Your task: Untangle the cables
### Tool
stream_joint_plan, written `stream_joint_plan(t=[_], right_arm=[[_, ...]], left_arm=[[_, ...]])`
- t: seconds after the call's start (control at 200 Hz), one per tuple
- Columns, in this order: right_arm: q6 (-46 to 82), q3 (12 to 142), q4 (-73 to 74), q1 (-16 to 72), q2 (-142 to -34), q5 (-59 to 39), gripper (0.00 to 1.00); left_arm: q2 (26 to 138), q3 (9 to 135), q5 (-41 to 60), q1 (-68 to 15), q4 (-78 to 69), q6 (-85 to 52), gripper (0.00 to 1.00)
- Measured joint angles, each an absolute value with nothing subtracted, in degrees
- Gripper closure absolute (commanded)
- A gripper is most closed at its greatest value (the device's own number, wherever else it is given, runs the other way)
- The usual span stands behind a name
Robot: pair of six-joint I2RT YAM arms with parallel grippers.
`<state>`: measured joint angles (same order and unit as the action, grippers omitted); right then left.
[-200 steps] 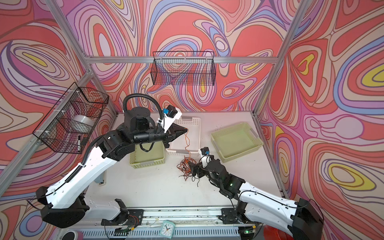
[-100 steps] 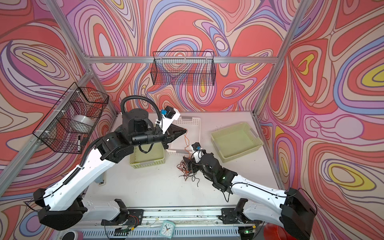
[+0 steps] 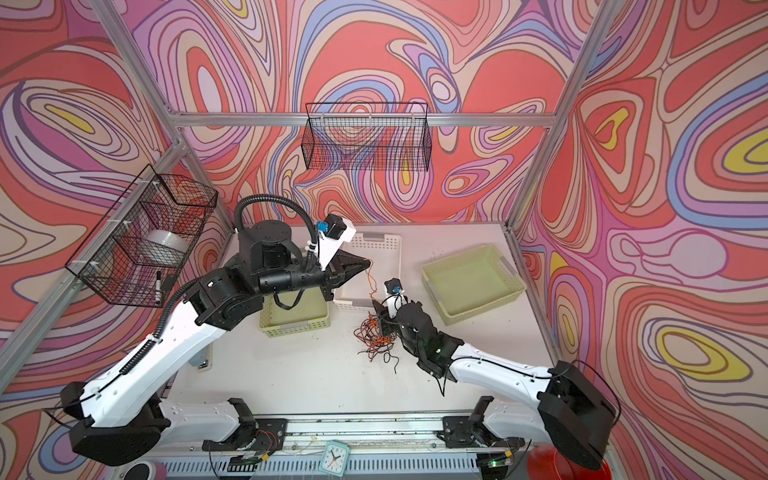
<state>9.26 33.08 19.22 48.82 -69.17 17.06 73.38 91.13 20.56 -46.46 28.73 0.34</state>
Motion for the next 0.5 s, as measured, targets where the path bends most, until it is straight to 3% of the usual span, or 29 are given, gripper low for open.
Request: stream_joint_plan(t=[0.22,0.31,0.416,0.466,0.501], right_arm=[[8.38,33.08,19.70,48.73,-69.78,15.62,0.86],[7.60,33.08,19.05,48.73,-69.17,15.42,1.00],[7.46,33.17,17.34,48.73,-67.26,15.20,1.00],[7.11,33.58,15.86,48.71,-66.30,15.20,1.00],[7.03,34.06,14.94,48.73,-65.78,15.20,1.00]], left_arm=[[70.89,87.09,20.01,-46.46,27.14,-0.05,1.00],[69.43,84.62,19.16,-46.28,26.44,-0.25,1.00],[66.54,79.92,18.57,-45.15,24.84,-1.13,1.00],[65.01,77.38,18.39,-44.40,24.08,-1.63,0.87],[64.03,75.72,18.37,-43.86,23.53,-1.96,0.71]])
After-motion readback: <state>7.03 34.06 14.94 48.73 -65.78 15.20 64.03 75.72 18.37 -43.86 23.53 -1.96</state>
